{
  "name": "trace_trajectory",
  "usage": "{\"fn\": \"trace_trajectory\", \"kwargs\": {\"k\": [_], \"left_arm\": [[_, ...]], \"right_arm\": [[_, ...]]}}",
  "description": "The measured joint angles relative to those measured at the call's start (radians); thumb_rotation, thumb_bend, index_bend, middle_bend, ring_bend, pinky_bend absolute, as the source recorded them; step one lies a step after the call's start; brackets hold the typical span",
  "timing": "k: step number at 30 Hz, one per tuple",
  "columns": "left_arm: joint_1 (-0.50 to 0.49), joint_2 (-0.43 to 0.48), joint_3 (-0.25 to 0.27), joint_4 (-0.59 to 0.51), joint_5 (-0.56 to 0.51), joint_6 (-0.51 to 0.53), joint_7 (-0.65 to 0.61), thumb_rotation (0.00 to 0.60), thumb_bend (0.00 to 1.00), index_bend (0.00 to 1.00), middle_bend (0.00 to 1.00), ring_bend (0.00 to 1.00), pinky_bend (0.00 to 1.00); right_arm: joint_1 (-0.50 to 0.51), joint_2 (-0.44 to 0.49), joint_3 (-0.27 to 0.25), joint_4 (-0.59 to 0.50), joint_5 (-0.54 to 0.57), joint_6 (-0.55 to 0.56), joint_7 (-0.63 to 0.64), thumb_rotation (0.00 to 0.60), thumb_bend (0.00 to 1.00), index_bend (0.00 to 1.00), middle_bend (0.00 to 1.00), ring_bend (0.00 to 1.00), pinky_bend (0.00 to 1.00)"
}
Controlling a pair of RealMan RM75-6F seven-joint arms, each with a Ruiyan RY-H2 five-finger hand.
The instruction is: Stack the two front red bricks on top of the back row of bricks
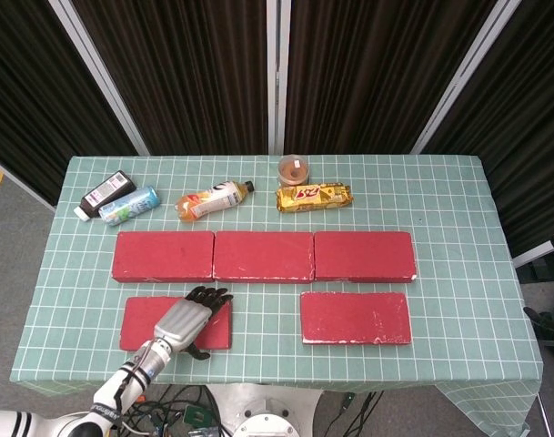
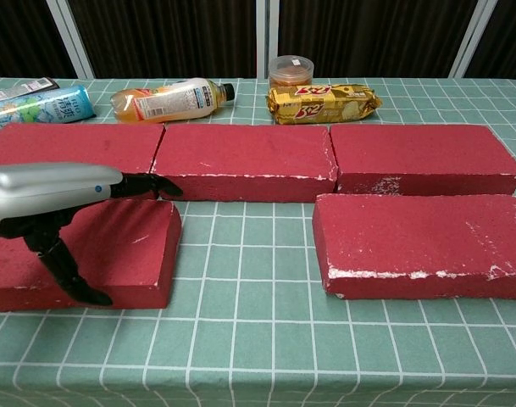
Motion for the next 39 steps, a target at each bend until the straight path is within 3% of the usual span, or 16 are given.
{"fn": "trace_trajectory", "kwargs": {"k": [17, 27, 36, 39], "left_arm": [[-0.044, -0.028, 0.026, -0.022, -0.13, 0.124, 0.077, 0.6, 0.0, 0.0, 0.0, 0.0, 0.0], [-0.058, -0.013, 0.042, -0.013, -0.161, 0.104, 0.044, 0.6, 0.0, 0.0, 0.0, 0.0, 0.0], [-0.065, -0.02, 0.051, -0.006, -0.155, 0.126, 0.042, 0.6, 0.0, 0.0, 0.11, 0.0, 0.0], [-0.064, -0.03, 0.053, -0.004, -0.152, 0.147, 0.05, 0.6, 0.05, 0.0, 0.16, 0.0, 0.0]], "right_arm": [[0.005, -0.02, -0.005, 0.036, 0.006, -0.026, 0.018, 0.6, 0.0, 0.0, 0.0, 0.0, 0.0], [0.005, -0.018, -0.006, 0.032, 0.004, -0.028, 0.013, 0.6, 0.0, 0.0, 0.0, 0.0, 0.0], [0.004, -0.019, -0.007, 0.032, 0.007, -0.032, 0.012, 0.6, 0.0, 0.0, 0.0, 0.0, 0.0], [0.004, -0.019, -0.007, 0.032, 0.007, -0.032, 0.012, 0.6, 0.0, 0.0, 0.0, 0.0, 0.0]]}}
